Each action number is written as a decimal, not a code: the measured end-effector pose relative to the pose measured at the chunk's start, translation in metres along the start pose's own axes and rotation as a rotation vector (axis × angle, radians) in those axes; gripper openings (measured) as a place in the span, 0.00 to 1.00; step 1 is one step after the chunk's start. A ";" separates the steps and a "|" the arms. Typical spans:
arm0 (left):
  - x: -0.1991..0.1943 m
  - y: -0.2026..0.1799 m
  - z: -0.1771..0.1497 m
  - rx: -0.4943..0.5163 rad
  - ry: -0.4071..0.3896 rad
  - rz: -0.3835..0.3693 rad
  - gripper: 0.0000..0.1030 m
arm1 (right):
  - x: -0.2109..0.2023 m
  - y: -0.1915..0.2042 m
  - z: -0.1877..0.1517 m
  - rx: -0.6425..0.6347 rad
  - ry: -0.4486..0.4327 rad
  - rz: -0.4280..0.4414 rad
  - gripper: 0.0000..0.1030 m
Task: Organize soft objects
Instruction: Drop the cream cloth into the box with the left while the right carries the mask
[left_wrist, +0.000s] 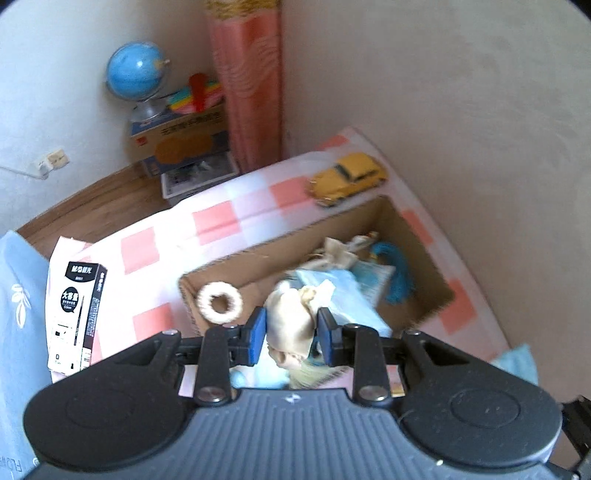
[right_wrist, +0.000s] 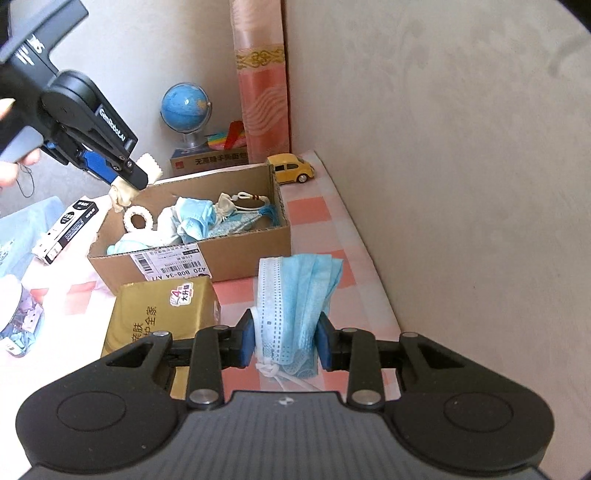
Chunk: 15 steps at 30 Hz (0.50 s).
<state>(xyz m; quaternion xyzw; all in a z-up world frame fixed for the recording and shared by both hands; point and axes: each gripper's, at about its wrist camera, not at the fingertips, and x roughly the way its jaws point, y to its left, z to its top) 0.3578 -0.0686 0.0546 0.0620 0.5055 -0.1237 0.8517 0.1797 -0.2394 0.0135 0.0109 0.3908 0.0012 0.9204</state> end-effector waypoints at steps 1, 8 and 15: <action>0.004 0.006 0.001 -0.012 -0.001 -0.002 0.31 | 0.001 0.001 0.002 -0.003 0.001 -0.001 0.36; 0.006 0.023 -0.004 -0.035 -0.113 0.053 0.80 | 0.009 0.008 0.018 -0.041 -0.014 0.000 0.36; -0.037 0.013 -0.036 0.042 -0.210 0.069 0.94 | 0.017 0.015 0.052 -0.063 -0.060 0.060 0.36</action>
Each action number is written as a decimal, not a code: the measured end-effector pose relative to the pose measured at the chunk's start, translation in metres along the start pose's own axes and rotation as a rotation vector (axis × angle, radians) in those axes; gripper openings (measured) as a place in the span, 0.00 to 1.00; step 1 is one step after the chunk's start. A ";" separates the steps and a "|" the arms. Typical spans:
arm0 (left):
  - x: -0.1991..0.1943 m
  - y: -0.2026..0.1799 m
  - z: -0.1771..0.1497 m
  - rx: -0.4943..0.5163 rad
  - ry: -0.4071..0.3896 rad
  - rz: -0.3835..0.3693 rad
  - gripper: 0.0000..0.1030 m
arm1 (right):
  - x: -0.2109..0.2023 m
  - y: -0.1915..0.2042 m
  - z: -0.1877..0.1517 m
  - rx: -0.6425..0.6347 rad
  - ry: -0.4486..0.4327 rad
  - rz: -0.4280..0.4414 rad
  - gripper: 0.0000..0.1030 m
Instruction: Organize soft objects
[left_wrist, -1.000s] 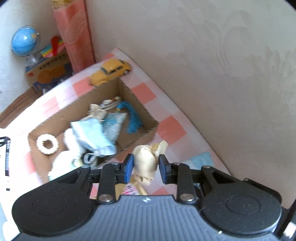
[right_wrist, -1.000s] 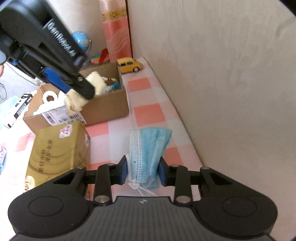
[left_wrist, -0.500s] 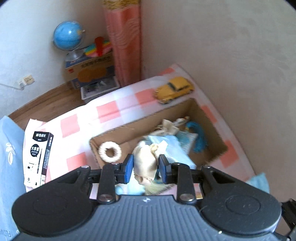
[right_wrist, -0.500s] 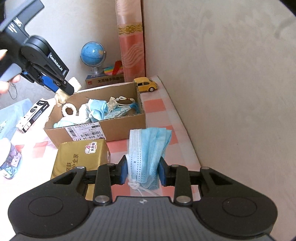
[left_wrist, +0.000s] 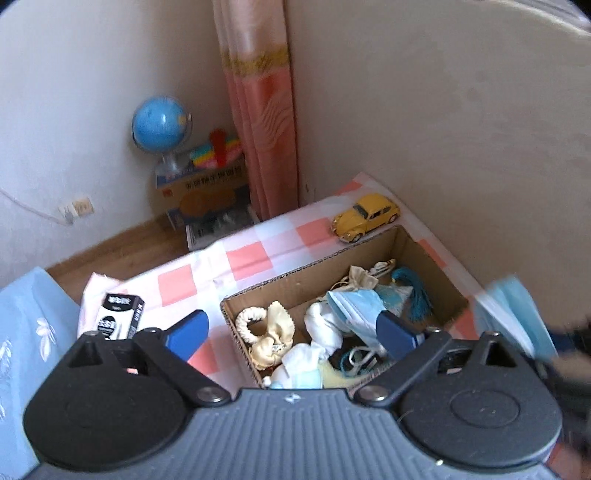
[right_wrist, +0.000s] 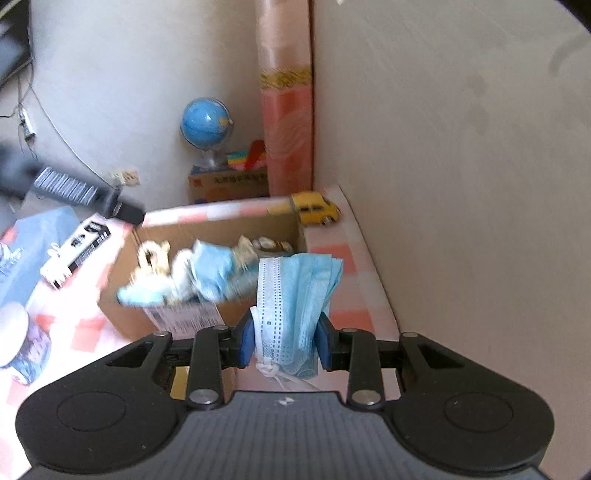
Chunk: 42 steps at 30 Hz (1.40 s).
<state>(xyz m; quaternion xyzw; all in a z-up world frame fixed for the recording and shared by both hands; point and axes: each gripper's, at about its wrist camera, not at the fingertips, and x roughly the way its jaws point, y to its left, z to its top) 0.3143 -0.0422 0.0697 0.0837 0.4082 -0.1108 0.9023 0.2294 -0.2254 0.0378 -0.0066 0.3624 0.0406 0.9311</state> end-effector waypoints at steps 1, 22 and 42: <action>-0.008 -0.001 -0.005 0.014 -0.016 0.003 0.94 | 0.003 0.002 0.006 -0.006 -0.007 0.015 0.36; -0.088 0.009 -0.114 -0.057 -0.174 0.145 0.97 | 0.068 0.022 0.063 -0.046 0.005 0.091 0.92; -0.120 -0.017 -0.149 -0.139 -0.087 0.222 0.98 | -0.071 0.047 -0.030 0.003 0.082 -0.084 1.00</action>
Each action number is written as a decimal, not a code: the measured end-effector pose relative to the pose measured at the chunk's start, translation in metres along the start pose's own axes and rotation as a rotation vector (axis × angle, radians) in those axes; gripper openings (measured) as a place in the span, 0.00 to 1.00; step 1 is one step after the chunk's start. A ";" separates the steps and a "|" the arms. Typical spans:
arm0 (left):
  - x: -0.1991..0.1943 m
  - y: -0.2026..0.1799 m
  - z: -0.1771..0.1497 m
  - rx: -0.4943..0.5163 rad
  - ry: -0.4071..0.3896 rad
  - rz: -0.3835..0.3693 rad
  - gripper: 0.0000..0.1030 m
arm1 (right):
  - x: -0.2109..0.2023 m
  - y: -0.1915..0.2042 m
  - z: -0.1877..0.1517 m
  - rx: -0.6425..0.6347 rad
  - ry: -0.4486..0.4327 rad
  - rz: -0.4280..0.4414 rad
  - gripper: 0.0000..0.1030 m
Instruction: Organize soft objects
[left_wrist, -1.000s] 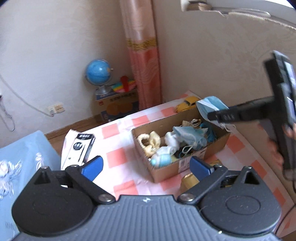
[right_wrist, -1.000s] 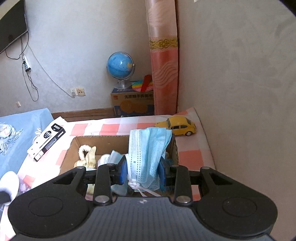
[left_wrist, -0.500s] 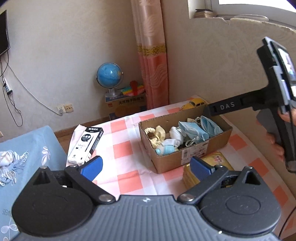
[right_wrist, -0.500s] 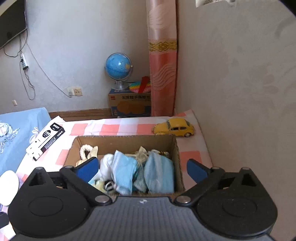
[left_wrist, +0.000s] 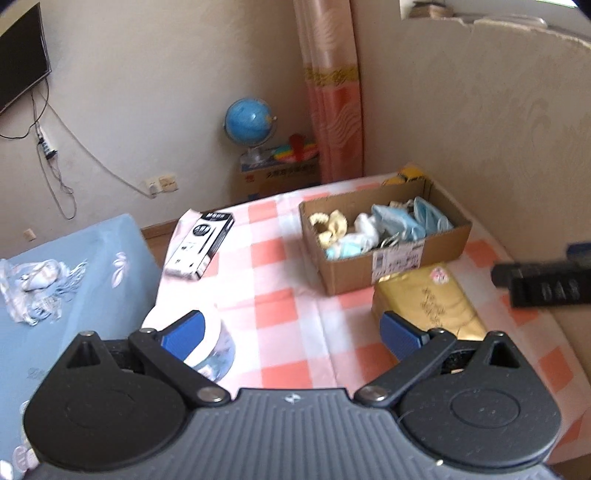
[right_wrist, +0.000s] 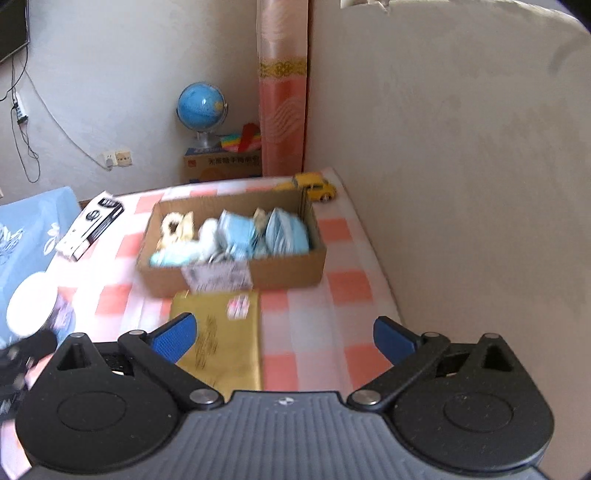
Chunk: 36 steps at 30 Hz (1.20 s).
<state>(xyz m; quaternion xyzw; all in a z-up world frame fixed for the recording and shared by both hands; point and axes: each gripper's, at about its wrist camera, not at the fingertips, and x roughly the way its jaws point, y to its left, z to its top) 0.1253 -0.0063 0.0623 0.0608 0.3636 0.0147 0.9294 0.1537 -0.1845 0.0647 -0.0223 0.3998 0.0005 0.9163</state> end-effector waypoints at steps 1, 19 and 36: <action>-0.003 -0.001 -0.001 0.004 0.007 0.005 0.98 | -0.005 0.002 -0.006 -0.002 0.008 0.000 1.00; -0.050 0.009 -0.027 -0.042 0.016 0.002 0.98 | -0.062 0.023 -0.048 0.004 -0.034 0.001 1.00; -0.055 0.009 -0.029 -0.044 0.016 0.005 0.98 | -0.065 0.024 -0.052 0.010 -0.044 -0.006 1.00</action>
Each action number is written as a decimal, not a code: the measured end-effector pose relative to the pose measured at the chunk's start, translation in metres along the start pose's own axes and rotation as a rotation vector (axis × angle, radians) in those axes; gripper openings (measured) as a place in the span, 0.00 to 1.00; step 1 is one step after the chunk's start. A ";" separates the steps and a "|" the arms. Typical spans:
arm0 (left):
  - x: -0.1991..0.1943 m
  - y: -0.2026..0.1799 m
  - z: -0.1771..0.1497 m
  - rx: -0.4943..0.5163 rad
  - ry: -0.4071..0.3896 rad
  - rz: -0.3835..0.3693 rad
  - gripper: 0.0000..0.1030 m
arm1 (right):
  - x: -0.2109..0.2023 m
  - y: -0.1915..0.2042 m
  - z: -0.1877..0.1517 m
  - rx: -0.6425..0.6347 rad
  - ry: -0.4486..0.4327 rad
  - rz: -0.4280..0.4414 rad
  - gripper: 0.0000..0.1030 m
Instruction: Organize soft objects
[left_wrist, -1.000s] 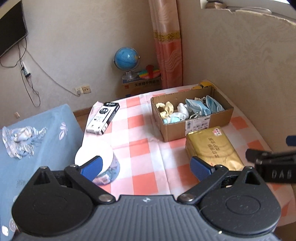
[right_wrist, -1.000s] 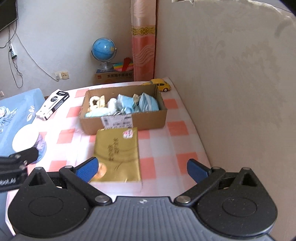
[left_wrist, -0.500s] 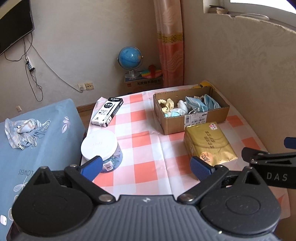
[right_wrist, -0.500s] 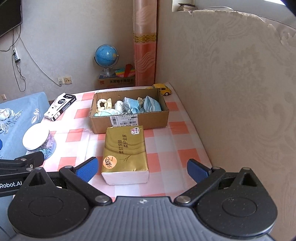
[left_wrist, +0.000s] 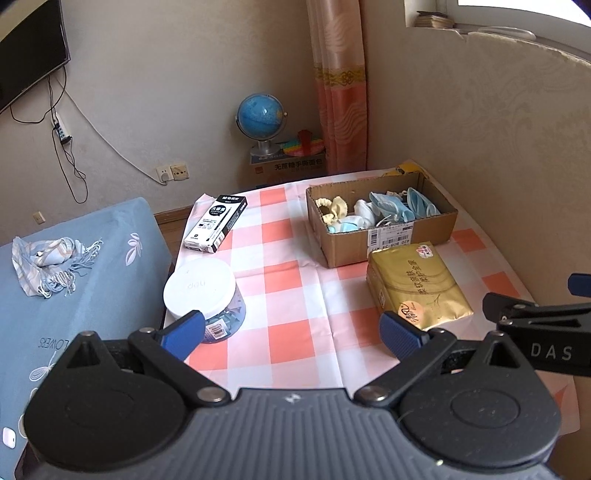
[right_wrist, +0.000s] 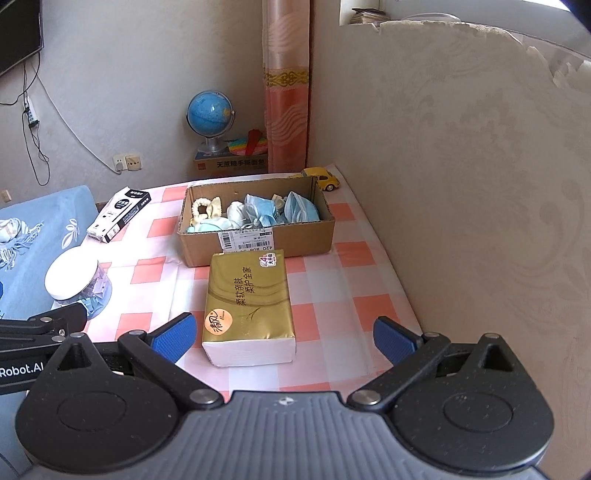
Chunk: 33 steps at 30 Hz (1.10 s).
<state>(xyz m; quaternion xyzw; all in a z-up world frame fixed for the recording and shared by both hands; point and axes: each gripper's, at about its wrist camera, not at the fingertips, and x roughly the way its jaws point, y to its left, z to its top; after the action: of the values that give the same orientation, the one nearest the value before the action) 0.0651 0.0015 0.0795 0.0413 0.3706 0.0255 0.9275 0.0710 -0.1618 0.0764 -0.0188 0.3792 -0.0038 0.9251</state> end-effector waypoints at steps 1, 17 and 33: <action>0.000 0.000 0.000 0.000 0.000 0.000 0.98 | 0.000 0.000 0.000 0.000 -0.002 0.000 1.00; -0.001 0.000 0.000 0.000 -0.001 0.000 0.98 | -0.003 -0.003 0.000 0.005 -0.009 0.005 1.00; -0.002 0.000 0.000 0.001 -0.001 0.002 0.98 | -0.004 -0.005 0.001 0.007 -0.010 0.003 1.00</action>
<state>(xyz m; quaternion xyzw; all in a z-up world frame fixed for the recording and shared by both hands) 0.0636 0.0011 0.0812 0.0424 0.3701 0.0263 0.9277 0.0691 -0.1668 0.0796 -0.0151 0.3747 -0.0034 0.9270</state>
